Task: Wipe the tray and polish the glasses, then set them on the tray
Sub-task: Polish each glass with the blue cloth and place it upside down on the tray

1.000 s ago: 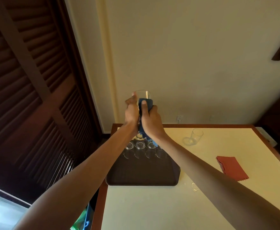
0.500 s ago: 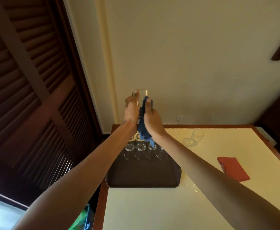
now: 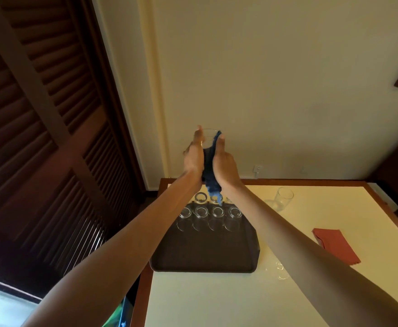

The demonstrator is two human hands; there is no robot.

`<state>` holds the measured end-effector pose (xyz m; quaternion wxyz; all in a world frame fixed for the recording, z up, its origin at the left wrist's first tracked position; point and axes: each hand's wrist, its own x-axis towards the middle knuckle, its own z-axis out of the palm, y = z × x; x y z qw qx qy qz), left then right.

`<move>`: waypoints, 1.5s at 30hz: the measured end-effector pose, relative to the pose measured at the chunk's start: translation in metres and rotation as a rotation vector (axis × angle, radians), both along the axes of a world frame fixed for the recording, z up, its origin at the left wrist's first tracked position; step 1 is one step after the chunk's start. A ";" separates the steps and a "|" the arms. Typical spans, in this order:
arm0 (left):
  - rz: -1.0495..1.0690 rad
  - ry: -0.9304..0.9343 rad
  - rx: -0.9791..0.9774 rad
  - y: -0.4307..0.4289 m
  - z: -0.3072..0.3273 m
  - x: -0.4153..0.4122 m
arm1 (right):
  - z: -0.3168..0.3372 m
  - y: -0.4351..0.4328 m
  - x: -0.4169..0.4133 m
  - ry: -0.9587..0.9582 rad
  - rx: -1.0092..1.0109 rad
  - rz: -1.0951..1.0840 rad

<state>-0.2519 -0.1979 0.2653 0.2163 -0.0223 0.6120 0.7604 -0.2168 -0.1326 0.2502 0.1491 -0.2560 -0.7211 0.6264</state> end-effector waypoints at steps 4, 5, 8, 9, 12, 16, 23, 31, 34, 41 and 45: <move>0.044 0.013 -0.036 0.001 -0.008 -0.004 | -0.011 -0.004 0.011 0.045 0.182 0.029; 0.061 0.013 -0.024 0.004 -0.010 -0.005 | -0.010 -0.003 0.009 0.082 0.215 0.013; 0.036 0.015 0.000 0.009 -0.010 -0.001 | -0.004 0.003 0.004 0.180 0.250 -0.034; 0.010 0.013 -0.006 0.012 -0.011 -0.001 | -0.001 0.008 0.003 0.183 0.247 -0.049; -0.034 0.008 -0.021 0.017 -0.012 0.001 | 0.001 0.025 -0.003 0.139 0.117 -0.072; -0.075 0.000 -0.055 0.025 -0.006 0.004 | -0.006 0.035 -0.014 0.003 -0.204 -0.073; -0.021 0.029 -0.068 0.037 -0.020 -0.001 | -0.020 0.029 0.018 0.105 0.143 0.011; -0.041 0.021 0.000 0.054 -0.007 0.018 | 0.005 0.070 0.004 0.116 0.034 -0.047; -0.014 -0.018 -0.040 0.056 -0.005 0.017 | 0.001 0.065 0.007 0.003 -0.104 0.000; 0.067 -0.003 -0.020 0.053 -0.009 0.017 | -0.013 0.049 0.023 0.178 0.193 0.039; 0.013 -0.025 -0.004 0.056 -0.010 0.024 | -0.003 0.063 0.017 0.193 0.229 -0.030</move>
